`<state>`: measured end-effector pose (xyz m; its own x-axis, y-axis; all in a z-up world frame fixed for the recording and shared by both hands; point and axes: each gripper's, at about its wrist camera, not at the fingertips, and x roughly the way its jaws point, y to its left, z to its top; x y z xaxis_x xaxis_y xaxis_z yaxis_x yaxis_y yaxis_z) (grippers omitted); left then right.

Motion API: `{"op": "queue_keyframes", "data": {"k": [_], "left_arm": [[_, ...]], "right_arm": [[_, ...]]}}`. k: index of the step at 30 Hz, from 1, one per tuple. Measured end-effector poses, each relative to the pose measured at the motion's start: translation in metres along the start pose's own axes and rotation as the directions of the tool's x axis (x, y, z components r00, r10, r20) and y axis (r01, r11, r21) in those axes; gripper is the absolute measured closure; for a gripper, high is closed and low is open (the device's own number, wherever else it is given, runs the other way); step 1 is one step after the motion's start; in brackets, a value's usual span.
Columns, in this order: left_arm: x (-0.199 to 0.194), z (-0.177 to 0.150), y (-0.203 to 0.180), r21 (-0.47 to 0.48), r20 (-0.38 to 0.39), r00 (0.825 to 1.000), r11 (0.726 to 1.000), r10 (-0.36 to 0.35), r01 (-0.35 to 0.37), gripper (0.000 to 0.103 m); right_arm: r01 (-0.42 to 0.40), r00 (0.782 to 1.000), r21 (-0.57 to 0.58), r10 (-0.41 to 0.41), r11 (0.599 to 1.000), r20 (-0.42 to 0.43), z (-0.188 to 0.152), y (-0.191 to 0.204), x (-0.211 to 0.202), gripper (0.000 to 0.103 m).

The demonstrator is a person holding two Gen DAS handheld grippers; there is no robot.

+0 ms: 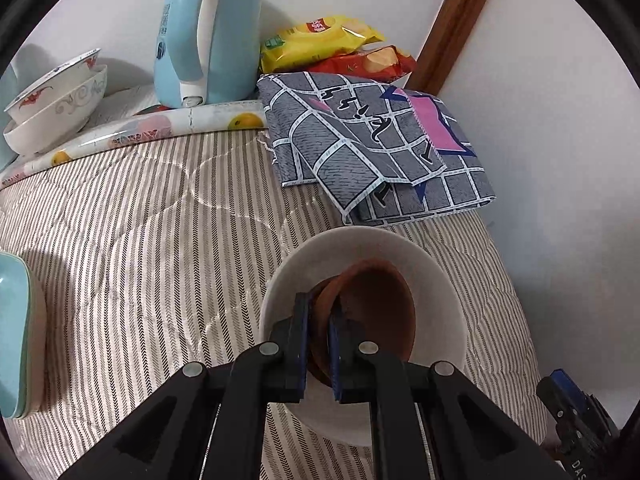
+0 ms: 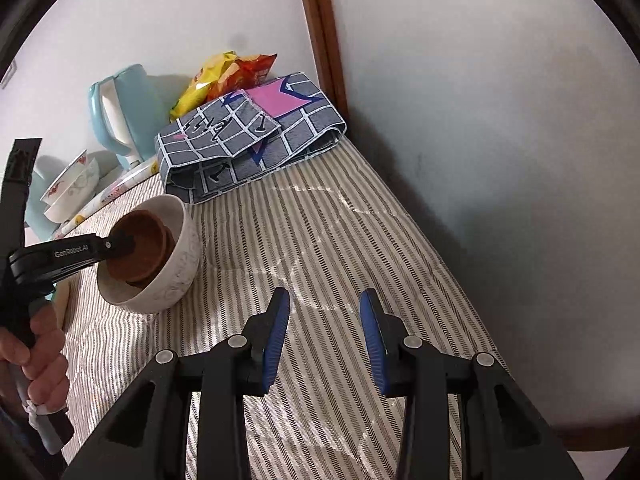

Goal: Organize plates and bowls
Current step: 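Lower the left gripper's brown bowl into the white bowl and open it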

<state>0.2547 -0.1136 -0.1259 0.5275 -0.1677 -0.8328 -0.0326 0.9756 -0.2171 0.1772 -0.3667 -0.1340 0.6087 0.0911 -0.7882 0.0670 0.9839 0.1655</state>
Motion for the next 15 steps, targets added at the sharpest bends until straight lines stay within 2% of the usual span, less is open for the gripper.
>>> {"op": "queue_keyframes", "data": {"k": [11,15], "left_arm": [[0.003,0.000,-0.003,0.006,-0.019,0.999,0.999,-0.050,0.050,0.093],[0.001,-0.001,-0.002,0.008,-0.037,0.997,0.998,-0.061,0.061,0.086]], "right_arm": [[-0.019,1.000,-0.032,0.019,0.999,-0.005,0.001,0.014,-0.001,0.066],[-0.021,1.000,-0.041,0.021,0.999,-0.006,0.004,0.019,-0.001,0.066]]}}
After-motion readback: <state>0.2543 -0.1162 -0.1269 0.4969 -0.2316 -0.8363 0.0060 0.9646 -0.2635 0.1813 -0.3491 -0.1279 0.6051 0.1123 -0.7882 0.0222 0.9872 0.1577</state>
